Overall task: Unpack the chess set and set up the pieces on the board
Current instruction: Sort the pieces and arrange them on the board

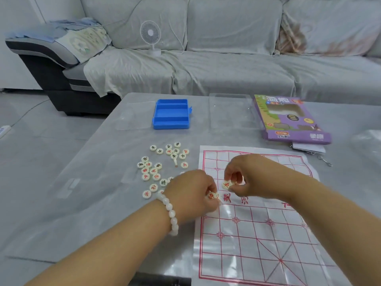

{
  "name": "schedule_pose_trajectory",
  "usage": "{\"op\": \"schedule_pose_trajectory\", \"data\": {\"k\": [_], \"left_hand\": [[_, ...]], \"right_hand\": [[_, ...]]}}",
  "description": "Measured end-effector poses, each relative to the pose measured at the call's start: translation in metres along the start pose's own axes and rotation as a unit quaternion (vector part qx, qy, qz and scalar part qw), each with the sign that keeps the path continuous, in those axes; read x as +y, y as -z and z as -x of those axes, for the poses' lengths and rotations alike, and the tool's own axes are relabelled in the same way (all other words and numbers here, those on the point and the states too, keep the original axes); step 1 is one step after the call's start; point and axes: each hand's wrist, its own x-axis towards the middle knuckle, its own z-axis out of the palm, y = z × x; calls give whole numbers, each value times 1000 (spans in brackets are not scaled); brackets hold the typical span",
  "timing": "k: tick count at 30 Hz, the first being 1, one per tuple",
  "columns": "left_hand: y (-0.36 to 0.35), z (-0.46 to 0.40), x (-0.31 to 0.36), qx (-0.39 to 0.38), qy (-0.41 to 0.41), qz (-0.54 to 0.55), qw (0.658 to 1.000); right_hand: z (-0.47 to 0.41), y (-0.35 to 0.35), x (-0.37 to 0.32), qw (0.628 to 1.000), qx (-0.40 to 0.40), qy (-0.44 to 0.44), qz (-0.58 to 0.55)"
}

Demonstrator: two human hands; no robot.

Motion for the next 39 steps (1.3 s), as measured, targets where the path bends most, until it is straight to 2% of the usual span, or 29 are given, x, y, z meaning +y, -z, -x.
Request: {"op": "schedule_pose_trajectory", "data": {"k": [2, 5, 14, 16, 18, 23, 26, 29, 34, 39], "left_hand": [[-17, -3, 21, -40, -37, -25, 998], [-31, -8, 37, -80, -49, -46, 995], [-34, -4, 37, -137, 12, -70, 988], [-32, -1, 35, -122, 19, -69, 990], [-20, 4, 26, -74, 40, -52, 995], [25, 26, -38, 34, 161, -24, 986], [29, 37, -74, 33, 215, -15, 976], [22, 41, -90, 6, 204, -8, 979], [19, 38, -102, 10, 155, -9, 988], [18, 36, -104, 16, 151, -23, 988]], "right_hand": [[27, -11, 9, 999, -26, -30, 0], [50, -27, 17, 997, -48, -65, -8], [63, -44, 24, 995, -58, -81, -20], [61, -40, 22, 995, -45, -86, -26], [54, -34, 15, 996, -7, -84, -37], [3, -31, -21, 993, 75, -42, -78], [-34, -39, -40, 994, 79, -15, -75], [-58, -48, -47, 996, 55, -12, -63], [-76, -55, -53, 998, 41, -10, -47], [-80, -52, -60, 1000, 5, -13, -21]]}}
